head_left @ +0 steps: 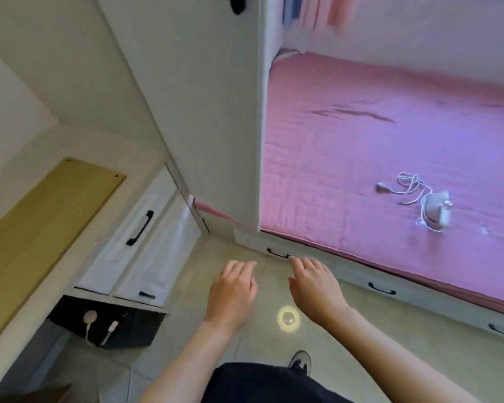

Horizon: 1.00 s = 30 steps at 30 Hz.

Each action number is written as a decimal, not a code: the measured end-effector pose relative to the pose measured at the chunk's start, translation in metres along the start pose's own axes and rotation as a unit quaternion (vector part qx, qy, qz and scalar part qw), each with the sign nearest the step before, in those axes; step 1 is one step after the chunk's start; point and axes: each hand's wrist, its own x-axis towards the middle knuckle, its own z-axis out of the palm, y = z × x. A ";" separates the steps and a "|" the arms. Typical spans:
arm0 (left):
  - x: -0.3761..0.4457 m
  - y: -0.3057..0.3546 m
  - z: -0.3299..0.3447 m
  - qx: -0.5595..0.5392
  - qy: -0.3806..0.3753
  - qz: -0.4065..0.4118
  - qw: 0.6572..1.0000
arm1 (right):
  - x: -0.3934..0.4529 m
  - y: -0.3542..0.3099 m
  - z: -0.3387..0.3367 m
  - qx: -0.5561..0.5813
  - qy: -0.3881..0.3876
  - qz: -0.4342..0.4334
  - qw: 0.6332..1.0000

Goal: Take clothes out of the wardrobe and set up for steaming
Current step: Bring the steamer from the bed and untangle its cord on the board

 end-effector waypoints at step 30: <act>0.240 0.275 0.178 -0.053 -0.172 0.084 0.980 | 0.011 0.368 -0.042 0.084 0.051 0.268 0.959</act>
